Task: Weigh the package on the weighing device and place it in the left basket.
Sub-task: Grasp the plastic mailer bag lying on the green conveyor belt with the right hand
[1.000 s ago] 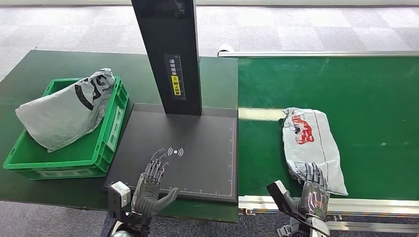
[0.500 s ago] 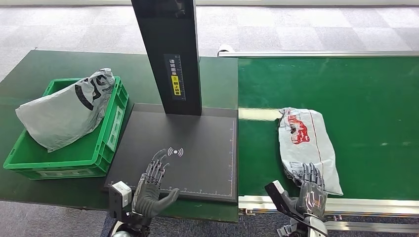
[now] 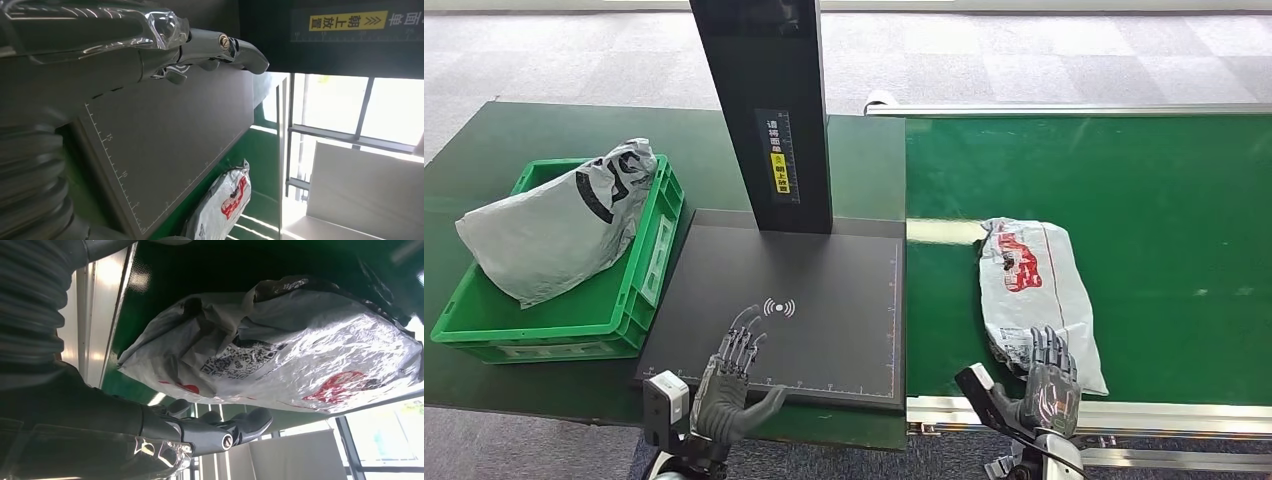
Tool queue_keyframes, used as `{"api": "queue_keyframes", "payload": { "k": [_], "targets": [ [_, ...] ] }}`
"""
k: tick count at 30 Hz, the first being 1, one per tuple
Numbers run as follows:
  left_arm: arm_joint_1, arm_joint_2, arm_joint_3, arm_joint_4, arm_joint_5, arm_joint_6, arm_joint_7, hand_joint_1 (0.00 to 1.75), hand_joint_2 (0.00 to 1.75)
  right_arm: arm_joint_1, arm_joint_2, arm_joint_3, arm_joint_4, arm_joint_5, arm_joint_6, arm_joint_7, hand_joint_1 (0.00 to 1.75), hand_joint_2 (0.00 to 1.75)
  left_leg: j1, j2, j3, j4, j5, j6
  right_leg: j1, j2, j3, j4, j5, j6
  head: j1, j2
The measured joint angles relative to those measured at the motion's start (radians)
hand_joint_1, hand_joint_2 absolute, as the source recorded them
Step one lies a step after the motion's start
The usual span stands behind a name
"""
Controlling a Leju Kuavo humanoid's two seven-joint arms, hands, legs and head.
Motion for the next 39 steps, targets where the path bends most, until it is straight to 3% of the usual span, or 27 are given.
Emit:
{"api": "queue_keyframes", "payload": {
  "k": [7, 8, 11, 12, 13, 39],
  "targets": [
    [0.002, 0.000, 0.000, -0.001, 0.000, 0.000, 0.000, 0.00, 1.75, 0.000, 0.000, 0.000, 0.000, 0.002, 0.000, 0.000, 0.02, 1.75, 0.000, 0.000, 0.000, 0.000, 0.000, 0.000, 0.000, 0.000, 0.000, 0.000, 0.000, 0.000, 0.000, 0.000],
    [0.002, 0.000, 0.000, -0.001, 0.000, 0.000, 0.000, 0.00, 1.75, 0.000, 0.000, 0.000, 0.001, 0.002, 0.000, 0.000, 0.24, 1.75, 0.000, 0.000, 0.000, 0.000, 0.000, 0.000, 0.000, 0.000, 0.000, 0.000, 0.000, 0.000, 0.000, 0.000],
    [0.003, 0.000, 0.000, -0.001, 0.000, -0.001, 0.000, 0.00, 1.75, 0.001, 0.001, 0.000, 0.003, -0.001, 0.000, -0.003, 1.46, 1.75, 0.000, 0.000, 0.000, 0.000, 0.000, 0.000, 0.000, 0.000, 0.000, 0.000, 0.000, 0.000, 0.000, 0.000],
    [0.003, 0.000, 0.000, -0.001, 0.000, -0.001, 0.000, 0.00, 1.75, 0.001, 0.001, 0.000, 0.005, -0.002, 0.000, -0.006, 1.66, 1.75, 0.000, 0.000, 0.000, 0.000, 0.000, 0.000, 0.000, 0.000, 0.000, 0.000, 0.000, 0.000, 0.000, 0.000],
    [0.003, 0.000, 0.000, -0.002, 0.000, -0.001, 0.000, 0.00, 1.75, 0.002, 0.001, 0.000, 0.007, -0.004, 0.000, -0.010, 1.71, 1.75, 0.000, 0.000, 0.000, 0.000, 0.000, 0.000, 0.000, 0.000, 0.000, 0.000, 0.000, 0.000, 0.000, 0.000],
    [0.004, 0.001, -0.001, -0.002, 0.003, 0.007, -0.012, 0.00, 1.75, -0.015, 0.021, 0.005, 0.032, -0.043, 0.002, -0.070, 1.75, 1.75, 0.000, 0.000, 0.000, 0.000, 0.000, 0.000, 0.000, 0.000, 0.000, 0.000, 0.000, 0.000, 0.000, 0.000]
  ]
}}
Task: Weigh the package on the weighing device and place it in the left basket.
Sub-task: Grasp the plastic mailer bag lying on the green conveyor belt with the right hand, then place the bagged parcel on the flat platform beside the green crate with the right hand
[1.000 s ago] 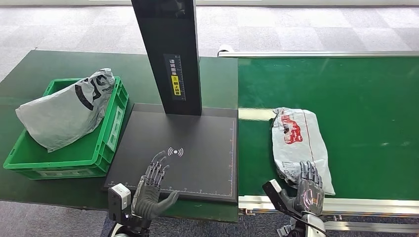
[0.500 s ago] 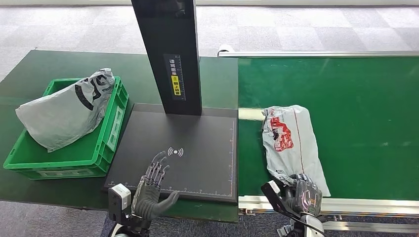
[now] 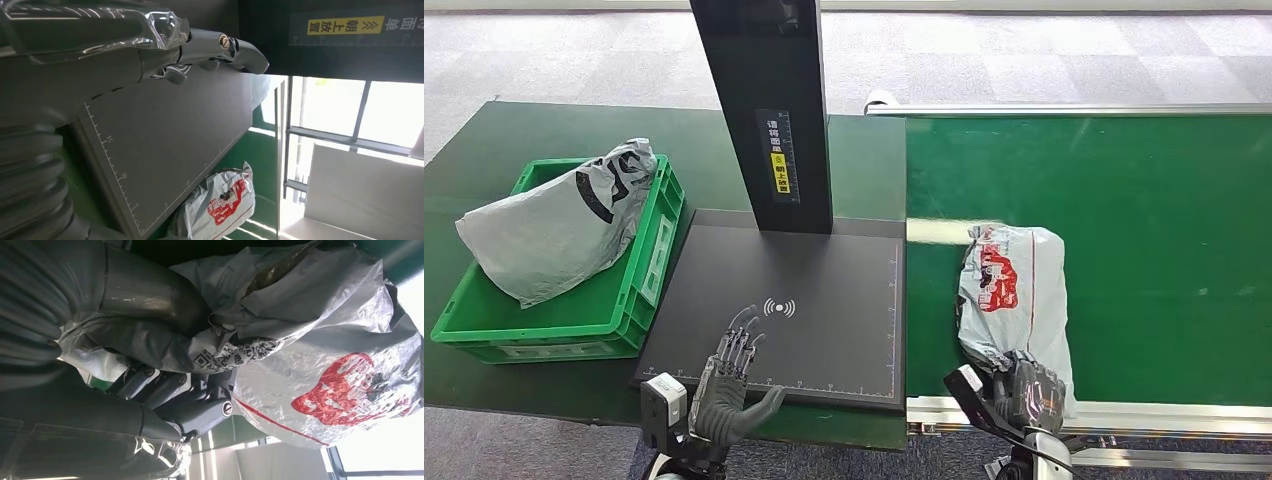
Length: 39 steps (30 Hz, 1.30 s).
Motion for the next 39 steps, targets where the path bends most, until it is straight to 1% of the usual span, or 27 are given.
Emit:
{"api": "queue_keyframes", "payload": {
  "k": [1, 2, 4, 5, 6, 7, 9, 10, 12, 14, 16, 19, 21, 24, 28, 30, 32, 35, 37, 39],
  "targets": [
    [0.000, 0.000, 0.000, 0.000, 0.000, 0.002, -0.002, 0.00, 1.75, 0.002, 0.004, 0.000, -0.004, -0.035, 0.011, -0.032, 1.75, 1.75, 0.000, 0.000, 0.000, 0.000, 0.000, 0.000, 0.000, 0.000, 0.000, 0.000, 0.000, 0.000, 0.000, 0.000],
    [0.000, 0.000, 0.001, -0.001, 0.001, 0.006, -0.003, 0.00, 1.75, 0.011, 0.012, 0.002, -0.023, -0.102, 0.040, -0.083, 1.75, 1.75, 0.000, 0.000, 0.000, 0.000, 0.000, 0.000, 0.000, 0.000, 0.000, 0.000, 0.000, 0.000, 0.000, 0.000],
    [0.002, -0.001, 0.003, -0.005, 0.001, 0.013, -0.007, 0.00, 1.75, 0.057, 0.038, 0.018, -0.123, -0.311, 0.161, -0.184, 1.75, 1.75, 0.000, -0.001, 0.000, 0.000, 0.000, 0.000, 0.000, -0.001, 0.000, 0.000, 0.000, 0.000, 0.000, 0.000],
    [0.003, -0.001, 0.005, -0.008, 0.001, 0.015, -0.008, 0.00, 1.75, 0.089, 0.053, 0.035, -0.195, -0.411, 0.229, -0.200, 1.75, 1.75, 0.000, -0.001, -0.001, 0.000, 0.000, 0.000, 0.000, -0.001, -0.001, 0.000, 0.000, 0.000, 0.000, 0.000],
    [0.003, -0.001, 0.007, -0.011, 0.001, 0.016, -0.008, 0.00, 1.75, 0.118, 0.064, 0.057, -0.268, -0.481, 0.281, -0.192, 1.75, 1.75, 0.000, -0.001, -0.001, 0.000, 0.000, 0.000, 0.000, -0.001, -0.001, 0.000, 0.000, 0.000, 0.000, 0.000],
    [0.004, -0.001, 0.009, -0.013, 0.000, 0.016, -0.009, 0.00, 1.75, 0.142, 0.071, 0.079, -0.328, -0.518, 0.311, -0.175, 1.75, 1.75, 0.000, -0.001, -0.001, 0.000, 0.000, 0.000, 0.000, -0.001, -0.001, 0.000, 0.000, 0.000, 0.000, 0.000],
    [0.004, -0.001, 0.012, -0.016, -0.002, 0.017, -0.009, 0.00, 1.75, 0.171, 0.077, 0.114, -0.421, -0.544, 0.331, -0.155, 1.75, 1.75, 0.000, 0.000, -0.001, 0.000, 0.000, 0.000, 0.000, -0.001, -0.001, 0.000, -0.001, 0.000, 0.000, 0.000],
    [0.005, -0.001, 0.014, -0.018, -0.007, 0.020, -0.013, 0.00, 1.75, 0.181, 0.077, 0.125, -0.455, -0.564, 0.338, -0.163, 1.74, 1.75, 0.000, -0.001, -0.001, 0.000, 0.000, 0.000, 0.000, -0.001, -0.001, 0.000, -0.001, 0.000, 0.000, 0.000],
    [0.006, 0.002, 0.019, -0.022, -0.025, 0.041, -0.036, 0.00, 1.75, 0.213, 0.072, 0.145, -0.546, -0.638, 0.374, -0.204, 1.73, 1.75, 0.000, -0.001, -0.001, 0.000, 0.000, 0.000, 0.000, -0.002, -0.001, 0.000, -0.001, 0.000, 0.000, 0.000],
    [0.007, 0.010, 0.034, -0.028, -0.050, 0.067, -0.072, 0.00, 1.75, 0.253, 0.053, 0.169, -0.684, -0.697, 0.442, -0.234, 1.74, 1.75, -0.001, -0.002, -0.002, 0.000, 0.000, 0.000, -0.001, -0.002, -0.001, 0.000, -0.001, 0.000, 0.000, 0.000],
    [0.002, 0.020, 0.059, -0.035, -0.069, 0.078, -0.096, 0.00, 1.75, 0.271, 0.023, 0.193, -0.822, -0.693, 0.500, -0.226, 1.75, 1.75, -0.001, -0.001, -0.001, 0.000, 0.000, 0.000, -0.001, -0.002, -0.001, 0.000, 0.000, 0.000, 0.000, 0.000],
    [-0.015, 0.032, 0.100, -0.045, -0.095, 0.084, -0.115, 0.00, 1.75, 0.259, -0.026, 0.230, -0.963, -0.647, 0.533, -0.217, 1.75, 1.75, -0.001, -0.001, -0.001, 0.000, 0.000, 0.000, -0.001, -0.002, 0.000, 0.000, 0.000, 0.000, 0.000, 0.000],
    [-0.033, 0.037, 0.129, -0.050, -0.114, 0.094, -0.127, 0.00, 1.75, 0.221, -0.064, 0.271, -1.012, -0.601, 0.539, -0.212, 1.75, 1.75, -0.001, 0.000, -0.001, 0.000, 0.000, 0.000, -0.001, -0.001, 0.000, 0.000, 0.000, 0.000, 0.000, 0.000],
    [-0.057, 0.042, 0.169, -0.056, -0.131, 0.107, -0.138, 0.00, 1.75, 0.134, -0.111, 0.343, -1.029, -0.561, 0.544, -0.195, 1.75, 1.75, 0.000, 0.001, 0.000, 0.000, 0.002, 0.000, 0.000, -0.001, 0.001, 0.000, 0.001, 0.001, 0.000, 0.000],
    [-0.067, 0.045, 0.207, -0.068, -0.142, 0.122, -0.145, 0.00, 1.75, 0.031, -0.150, 0.430, -1.019, -0.512, 0.548, -0.167, 1.75, 1.75, 0.000, -0.001, -0.001, 0.000, 0.003, 0.000, 0.000, -0.002, 0.001, 0.001, 0.002, 0.000, 0.000, 0.000],
    [-0.067, 0.045, 0.228, -0.081, -0.146, 0.137, -0.148, 0.00, 1.75, -0.042, -0.160, 0.490, -0.982, -0.476, 0.566, -0.143, 1.75, 1.75, 0.000, 0.002, -0.002, 0.000, 0.003, -0.001, 0.000, 0.000, 0.000, 0.001, 0.002, 0.000, 0.000, 0.000],
    [-0.067, 0.045, 0.253, -0.099, -0.148, 0.151, -0.148, 0.00, 1.75, -0.137, -0.155, 0.568, -0.915, -0.459, 0.603, -0.122, 1.75, 1.75, 0.000, 0.005, -0.001, 0.000, 0.004, -0.001, 0.000, 0.002, 0.000, 0.001, 0.003, -0.001, 0.000, 0.000],
    [-0.060, 0.048, 0.295, -0.127, -0.148, 0.163, -0.148, 0.00, 1.75, -0.271, -0.118, 0.695, -0.788, -0.468, 0.661, -0.097, 1.75, 1.75, 0.001, 0.005, 0.000, 0.000, 0.005, -0.002, 0.001, 0.002, -0.001, 0.001, 0.003, -0.001, 0.000, 0.000],
    [-0.053, 0.053, 0.322, -0.140, -0.147, 0.165, -0.147, 0.00, 1.75, -0.336, -0.089, 0.767, -0.713, -0.478, 0.681, -0.081, 1.75, 1.75, 0.003, 0.004, 0.000, 0.000, 0.005, -0.002, 0.002, 0.002, -0.001, 0.001, 0.003, -0.001, 0.000, 0.000],
    [-0.048, 0.058, 0.345, -0.150, -0.145, 0.165, -0.147, 0.00, 1.75, -0.378, -0.070, 0.819, -0.661, -0.485, 0.685, -0.072, 1.75, 1.75, 0.003, 0.002, -0.001, 0.000, 0.005, -0.002, 0.003, 0.000, -0.001, 0.001, 0.003, -0.001, 0.000, 0.000]
  ]
}}
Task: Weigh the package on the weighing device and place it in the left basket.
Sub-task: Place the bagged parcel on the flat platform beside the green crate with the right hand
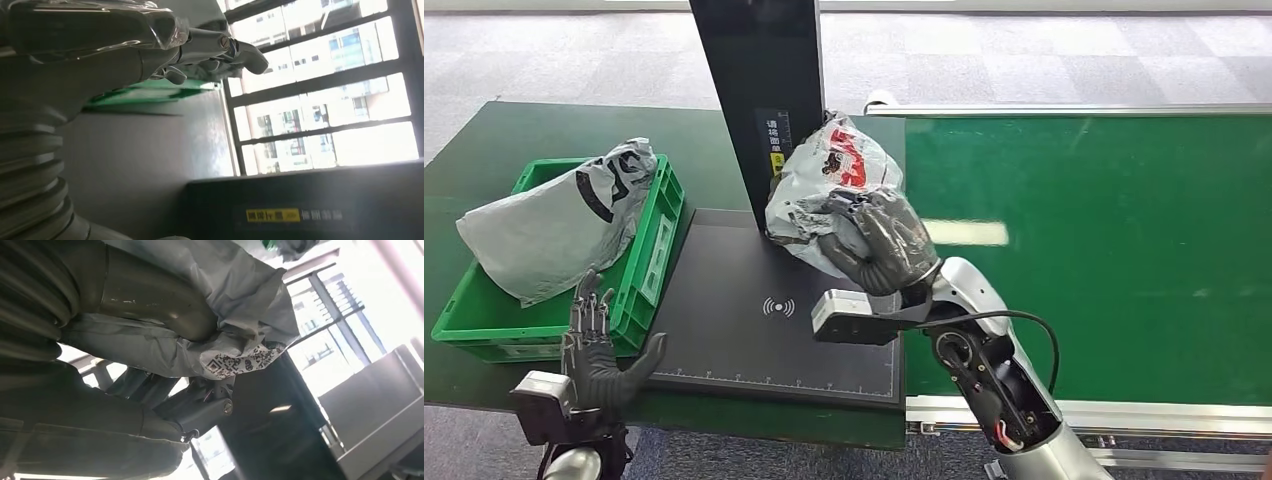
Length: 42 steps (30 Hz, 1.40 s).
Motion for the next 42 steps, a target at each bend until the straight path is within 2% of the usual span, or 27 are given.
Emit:
{"api": "queue_keyframes", "payload": {
  "k": [5, 12, 16, 19, 23, 24, 27, 30, 34, 42],
  "targets": [
    [0.008, 0.004, 0.028, -0.012, 0.001, 0.000, 0.000, 0.00, 1.75, -0.045, 0.010, 0.062, 0.058, -0.014, 0.000, 0.007, 1.75, 1.75, 0.000, -0.002, -0.001, 0.000, 0.000, 0.000, 0.000, -0.001, 0.000, 0.000, 0.000, 0.000, 0.000, 0.000],
    [0.013, 0.009, 0.039, -0.016, 0.002, 0.005, 0.000, 0.00, 1.75, -0.065, 0.013, 0.093, 0.093, -0.029, 0.014, 0.010, 1.75, 1.75, -0.001, -0.002, -0.001, 0.000, 0.000, 0.000, -0.001, -0.001, 0.000, -0.001, 0.000, 0.000, 0.000, 0.000],
    [0.021, 0.009, 0.065, -0.031, 0.016, 0.013, 0.006, 0.00, 1.75, -0.082, 0.047, 0.122, 0.147, -0.057, 0.059, -0.002, 1.75, 1.75, 0.000, -0.001, -0.001, 0.000, 0.000, 0.000, 0.000, 0.000, 0.000, 0.000, 0.000, 0.000, 0.000, 0.000],
    [0.029, 0.007, 0.086, -0.043, 0.015, -0.005, 0.010, 0.00, 1.75, -0.094, 0.077, 0.152, 0.196, -0.082, 0.059, -0.018, 1.66, 1.75, 0.001, -0.002, -0.001, 0.000, 0.000, 0.000, 0.001, 0.000, -0.001, 0.000, 0.000, 0.000, 0.000, 0.000],
    [0.029, -0.001, 0.100, -0.049, -0.013, -0.025, 0.017, 0.00, 1.75, -0.104, 0.091, 0.191, 0.223, -0.088, 0.064, -0.018, 0.05, 1.75, 0.001, -0.002, -0.001, 0.000, 0.000, 0.000, 0.001, -0.001, -0.001, 0.000, 0.000, 0.000, 0.000, 0.000],
    [0.028, -0.003, 0.102, -0.050, -0.018, -0.026, 0.018, 0.00, 1.75, -0.107, 0.092, 0.202, 0.227, -0.076, 0.064, -0.013, 0.00, 1.75, 0.001, -0.002, -0.001, 0.000, 0.000, 0.000, 0.001, -0.001, 0.000, 0.000, 0.000, 0.000, 0.000, 0.000],
    [0.025, -0.007, 0.108, -0.053, -0.028, -0.035, 0.020, 0.00, 1.75, -0.118, 0.092, 0.231, 0.236, -0.054, 0.063, -0.003, 0.00, 1.75, 0.000, -0.003, -0.001, 0.000, 0.000, 0.000, 0.000, -0.001, 0.000, -0.001, 0.000, 0.000, 0.000, 0.000],
    [0.017, -0.008, 0.111, -0.053, -0.033, -0.044, 0.020, 0.00, 1.75, -0.125, 0.094, 0.247, 0.243, -0.085, 0.082, -0.003, 0.00, 1.75, 0.000, -0.003, -0.001, 0.000, 0.000, 0.000, 0.000, -0.001, 0.000, -0.001, 0.000, 0.000, 0.000, 0.000],
    [0.003, -0.008, 0.112, -0.052, -0.036, -0.050, 0.020, 0.00, 1.75, -0.130, 0.099, 0.248, 0.252, -0.153, 0.114, -0.004, 0.00, 1.75, 0.000, -0.003, -0.001, 0.000, 0.000, 0.000, 0.000, -0.001, -0.001, -0.001, 0.000, 0.000, 0.000, 0.000],
    [-0.007, -0.008, 0.112, -0.046, -0.037, -0.055, 0.020, 0.00, 1.75, -0.138, 0.099, 0.244, 0.266, -0.179, 0.120, -0.004, 0.00, 1.75, 0.000, -0.003, -0.001, 0.000, 0.000, 0.000, 0.000, -0.001, -0.001, -0.001, 0.000, 0.000, 0.000, 0.000]
  ]
}}
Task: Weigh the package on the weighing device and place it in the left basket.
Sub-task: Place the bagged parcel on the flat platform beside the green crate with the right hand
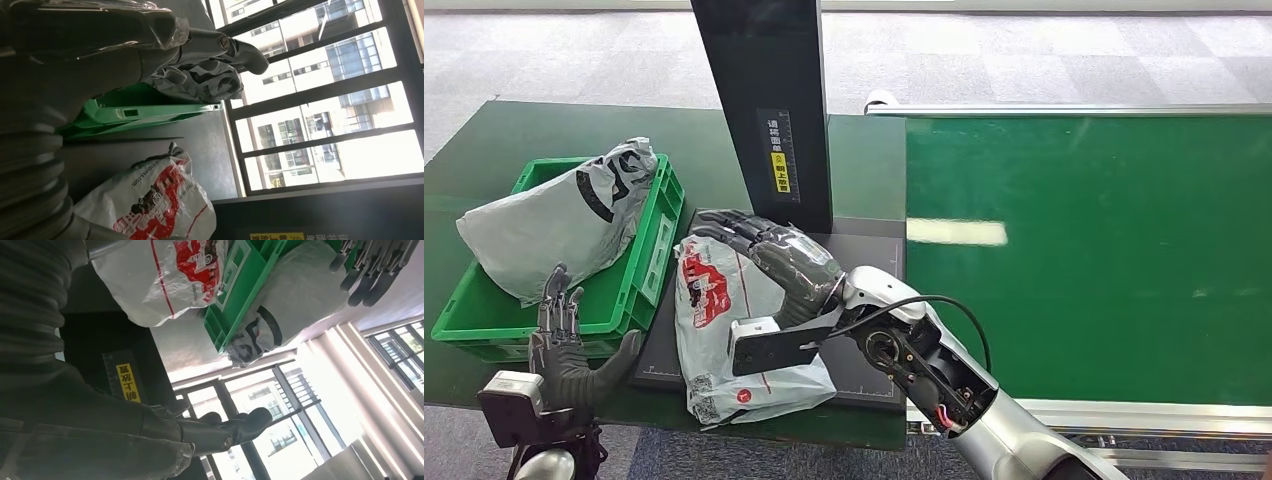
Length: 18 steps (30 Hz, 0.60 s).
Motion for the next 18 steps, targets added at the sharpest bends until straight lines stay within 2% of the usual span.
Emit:
{"api": "queue_keyframes", "payload": {
  "k": [3, 5, 7, 9, 12, 18],
  "targets": [
    [0.000, 0.000, 0.000, 0.002, -0.006, -0.003, 0.000, 0.00, 1.75, 0.000, -0.006, -0.027, 0.005, -0.070, 0.012, -0.011, 0.00, 1.75, 0.000, 0.000, 0.000, 0.000, 0.000, 0.000, 0.000, 0.000, 0.000, 0.000, 0.000, 0.000, 0.000, 0.000],
    [0.000, 0.000, -0.003, 0.002, -0.019, -0.010, 0.004, 0.00, 1.75, 0.005, -0.020, -0.071, 0.003, -0.168, 0.029, -0.032, 0.00, 1.75, 0.000, 0.000, 0.000, 0.000, 0.000, 0.000, 0.000, 0.000, 0.000, 0.000, 0.000, 0.000, 0.000, 0.000],
    [0.005, 0.000, -0.011, 0.002, -0.037, -0.019, 0.011, 0.00, 1.75, 0.021, -0.046, -0.141, -0.011, -0.288, 0.056, -0.058, 0.00, 1.75, 0.000, -0.002, 0.000, 0.001, 0.000, 0.000, -0.001, -0.002, 0.001, 0.000, 0.000, 0.000, 0.000, 0.000],
    [0.014, 0.000, -0.020, 0.000, -0.048, -0.022, 0.016, 0.00, 1.75, 0.041, -0.075, -0.218, -0.032, -0.354, 0.083, -0.074, 0.00, 1.75, -0.001, -0.002, 0.000, 0.001, 0.000, 0.000, -0.001, -0.003, 0.001, 0.000, 0.000, 0.000, 0.000, 0.000],
    [0.021, 0.001, -0.032, -0.001, -0.052, -0.022, 0.018, 0.00, 1.75, 0.063, -0.101, -0.292, -0.056, -0.366, 0.100, -0.078, 0.00, 1.75, -0.001, 0.000, 0.000, 0.001, 0.000, 0.000, -0.001, -0.002, 0.000, 0.000, 0.001, 0.001, 0.000, 0.000],
    [0.021, 0.001, -0.042, -0.001, -0.053, -0.022, 0.018, 0.00, 1.75, 0.084, -0.114, -0.338, -0.078, -0.362, 0.103, -0.078, 0.00, 1.75, 0.000, -0.001, 0.000, 0.001, 0.000, 0.000, 0.000, -0.002, 0.000, 0.000, 0.000, 0.000, 0.000, 0.000]
  ]
}}
